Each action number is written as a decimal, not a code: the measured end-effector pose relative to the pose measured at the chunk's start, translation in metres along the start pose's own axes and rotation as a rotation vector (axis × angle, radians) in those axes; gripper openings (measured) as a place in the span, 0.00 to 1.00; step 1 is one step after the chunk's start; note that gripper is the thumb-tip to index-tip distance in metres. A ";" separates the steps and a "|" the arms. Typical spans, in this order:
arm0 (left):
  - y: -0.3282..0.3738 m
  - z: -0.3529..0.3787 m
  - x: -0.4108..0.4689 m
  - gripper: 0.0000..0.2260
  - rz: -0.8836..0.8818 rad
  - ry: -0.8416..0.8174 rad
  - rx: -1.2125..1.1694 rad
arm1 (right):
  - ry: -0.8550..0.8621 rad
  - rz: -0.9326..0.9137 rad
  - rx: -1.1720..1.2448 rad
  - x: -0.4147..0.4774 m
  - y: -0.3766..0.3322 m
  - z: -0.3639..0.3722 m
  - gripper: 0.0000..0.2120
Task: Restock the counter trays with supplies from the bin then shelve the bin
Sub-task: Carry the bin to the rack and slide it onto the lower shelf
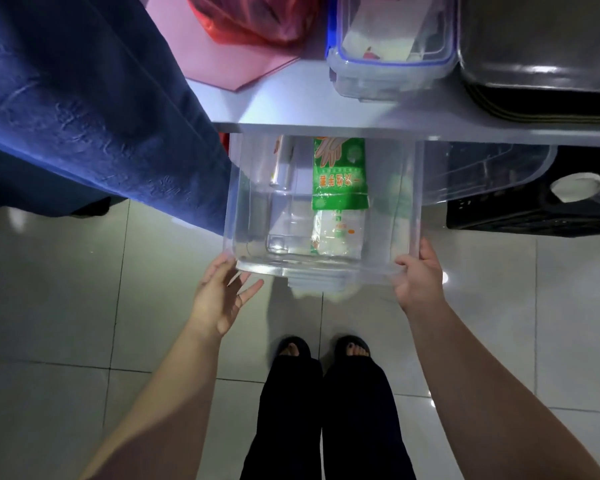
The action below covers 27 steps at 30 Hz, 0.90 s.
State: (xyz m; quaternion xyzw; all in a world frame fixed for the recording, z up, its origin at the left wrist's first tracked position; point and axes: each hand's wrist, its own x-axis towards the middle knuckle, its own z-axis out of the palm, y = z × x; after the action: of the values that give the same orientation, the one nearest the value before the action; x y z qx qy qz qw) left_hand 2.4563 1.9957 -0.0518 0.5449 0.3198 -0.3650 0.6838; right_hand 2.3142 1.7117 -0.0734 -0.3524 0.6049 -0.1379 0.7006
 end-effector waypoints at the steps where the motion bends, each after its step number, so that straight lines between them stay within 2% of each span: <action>1: 0.001 0.001 0.000 0.12 -0.011 -0.028 -0.026 | 0.004 0.029 0.029 0.000 0.002 0.000 0.31; 3: 0.002 0.006 0.001 0.12 -0.022 -0.032 -0.050 | -0.020 0.110 0.043 -0.005 0.012 -0.005 0.24; 5: 0.002 0.008 0.004 0.10 -0.025 -0.009 -0.067 | -0.054 0.145 0.020 -0.010 0.021 -0.009 0.24; 10: 0.009 0.015 0.015 0.13 -0.006 -0.009 -0.021 | -0.055 0.072 -0.012 0.006 0.010 0.001 0.23; 15: 0.028 0.041 0.025 0.09 0.006 -0.008 0.097 | -0.062 0.031 0.006 0.017 -0.007 0.015 0.19; 17: 0.033 0.047 0.021 0.09 -0.031 0.037 0.166 | -0.043 0.040 0.046 0.007 -0.014 0.014 0.22; 19: 0.037 0.054 0.010 0.16 -0.059 0.116 0.271 | -0.002 0.074 0.104 -0.011 -0.022 0.004 0.26; 21: 0.037 0.066 -0.009 0.25 -0.009 0.252 0.412 | 0.007 0.104 0.153 -0.032 -0.033 -0.013 0.25; 23: 0.035 0.086 -0.031 0.28 0.106 0.299 0.562 | -0.004 0.124 0.238 -0.049 -0.044 -0.035 0.21; 27: 0.028 0.153 -0.071 0.22 0.226 0.132 0.681 | -0.063 0.150 0.474 -0.056 -0.068 -0.078 0.12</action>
State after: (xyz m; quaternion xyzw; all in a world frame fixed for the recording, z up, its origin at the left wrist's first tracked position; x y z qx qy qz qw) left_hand 2.4484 1.8599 0.0523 0.7955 0.1613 -0.3369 0.4772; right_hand 2.2434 1.6729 0.0119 -0.1362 0.5579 -0.2124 0.7906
